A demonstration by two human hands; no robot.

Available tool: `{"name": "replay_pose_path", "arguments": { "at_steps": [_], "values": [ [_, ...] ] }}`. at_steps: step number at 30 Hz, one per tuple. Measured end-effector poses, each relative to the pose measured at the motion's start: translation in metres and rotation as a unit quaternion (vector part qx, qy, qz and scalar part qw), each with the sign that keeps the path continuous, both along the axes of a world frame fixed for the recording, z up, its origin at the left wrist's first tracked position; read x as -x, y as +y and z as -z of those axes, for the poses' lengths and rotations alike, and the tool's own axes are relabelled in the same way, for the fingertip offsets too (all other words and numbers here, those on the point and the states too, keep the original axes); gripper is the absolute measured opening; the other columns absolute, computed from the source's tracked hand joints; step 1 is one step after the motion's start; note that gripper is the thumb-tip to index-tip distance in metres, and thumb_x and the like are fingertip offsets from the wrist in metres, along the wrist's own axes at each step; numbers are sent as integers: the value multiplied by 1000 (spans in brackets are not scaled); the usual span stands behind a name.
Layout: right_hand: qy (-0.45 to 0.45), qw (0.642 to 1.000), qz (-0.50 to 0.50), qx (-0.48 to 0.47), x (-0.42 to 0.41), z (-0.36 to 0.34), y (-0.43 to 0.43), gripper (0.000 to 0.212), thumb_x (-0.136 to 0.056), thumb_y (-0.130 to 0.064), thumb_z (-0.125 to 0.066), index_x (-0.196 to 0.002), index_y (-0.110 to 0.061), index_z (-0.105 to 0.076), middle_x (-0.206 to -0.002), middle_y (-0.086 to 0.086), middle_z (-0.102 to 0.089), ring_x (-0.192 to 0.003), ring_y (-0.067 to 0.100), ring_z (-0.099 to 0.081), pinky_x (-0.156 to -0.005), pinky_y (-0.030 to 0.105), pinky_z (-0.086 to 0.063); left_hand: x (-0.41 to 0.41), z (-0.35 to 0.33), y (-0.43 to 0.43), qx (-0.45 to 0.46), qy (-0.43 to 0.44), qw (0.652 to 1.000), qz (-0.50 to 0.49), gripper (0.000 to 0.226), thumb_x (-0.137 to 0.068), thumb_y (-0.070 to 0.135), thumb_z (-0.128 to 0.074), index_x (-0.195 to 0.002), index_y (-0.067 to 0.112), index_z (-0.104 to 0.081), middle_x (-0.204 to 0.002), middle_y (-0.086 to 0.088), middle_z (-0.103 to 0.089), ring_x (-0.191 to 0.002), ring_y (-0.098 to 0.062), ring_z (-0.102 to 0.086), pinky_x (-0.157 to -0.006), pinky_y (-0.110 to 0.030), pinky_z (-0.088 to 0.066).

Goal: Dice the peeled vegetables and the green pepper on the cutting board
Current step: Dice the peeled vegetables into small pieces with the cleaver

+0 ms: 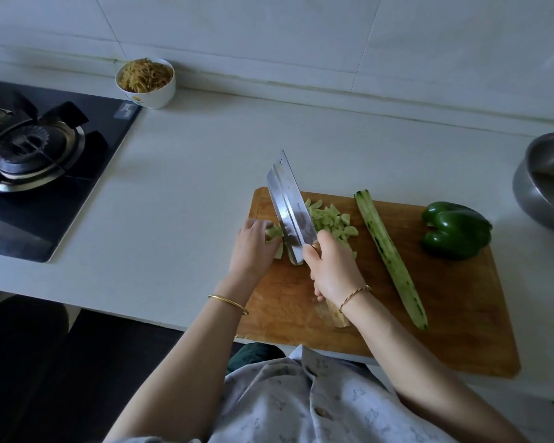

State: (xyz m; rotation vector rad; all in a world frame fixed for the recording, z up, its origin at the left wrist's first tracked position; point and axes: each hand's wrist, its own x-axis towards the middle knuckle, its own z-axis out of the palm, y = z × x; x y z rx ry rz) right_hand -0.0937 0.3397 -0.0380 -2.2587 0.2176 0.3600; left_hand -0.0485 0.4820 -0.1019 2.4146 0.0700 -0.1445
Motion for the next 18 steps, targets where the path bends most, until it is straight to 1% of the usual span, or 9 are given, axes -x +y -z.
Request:
{"name": "replay_pose_path", "arguments": {
  "at_steps": [3, 5, 7, 9, 11, 13, 15, 18],
  "values": [
    [-3, 1000, 2, -6, -1, 1, -1, 27, -100, -22, -42, -74, -17, -34, -67, 9, -51, -38, 19, -48, -35, 24, -42, -5, 0, -2, -9, 14, 1000, 4, 30, -86, 15, -62, -116, 11, -58, -124, -8, -50, -112, -27, -50, -93, -38, -46],
    [0, 1000, 1, -6, -1, 1, -1, 26, -100, -23, -42, -76, -18, -35, -68, 9, -51, -38, 18, -48, -35, 23, -41, -6, 0, -2, -16, 6, 1000, 12, 25, -87, 11, -59, -112, 11, -59, -122, -8, -52, -112, -28, -51, -92, -38, -47],
    [5, 1000, 1, -9, -1, 2, -2, 23, -100, -23, -42, -79, -15, -37, -68, 9, -51, -39, 19, -49, -35, 22, -41, -4, 1, 0, -19, -4, 1000, 14, 23, -88, 8, -58, -110, 10, -61, -120, -8, -53, -110, -27, -52, -91, -38, -49],
    [7, 1000, 0, -10, -1, 2, -2, 22, -101, -23, -41, -81, -13, -39, -69, 9, -51, -39, 19, -49, -35, 23, -41, -2, 1, 3, -15, -4, 1000, 14, 23, -87, 8, -58, -110, 11, -63, -119, -7, -53, -107, -25, -53, -89, -36, -50],
    [7, 1000, -1, -9, -1, 2, -2, 22, -101, -23, -42, -82, -11, -39, -69, 9, -52, -39, 19, -49, -34, 22, -41, -1, -2, 7, -10, 7, 1000, 23, 29, -85, 18, -64, -113, 12, -61, -117, -4, -51, -105, -24, -53, -87, -34, -50],
    [5, 1000, -3, -7, -2, 2, -2, 23, -101, -23, -42, -81, -11, -39, -69, 9, -52, -39, 20, -49, -33, 22, -41, 1, -5, 11, -22, 38, 997, 56, 45, -79, 24, -70, -120, 14, -56, -122, -3, -47, -111, -24, -48, -89, -31, -45],
    [0, 1000, -5, -4, -2, 2, -1, 23, -100, -22, -43, -80, -12, -38, -68, 10, -52, -38, 19, -48, -32, 22, -41, 3, -7, 12, -53, 54, 993, 87, 54, -78, 22, -71, -128, 14, -50, -130, -4, -43, -120, -24, -39, -90, -28, -36],
    [-3, 1000, -10, 0, -2, 1, 0, 25, -100, -23, -43, -78, -14, -37, -66, 9, -52, -37, 18, -49, -32, 23, -42, 4, -6, 10, -51, 40, 995, 70, 52, -79, 19, -69, -127, 13, -49, -132, -5, -43, -119, -24, -40, -88, -27, -36]
  ]
}}
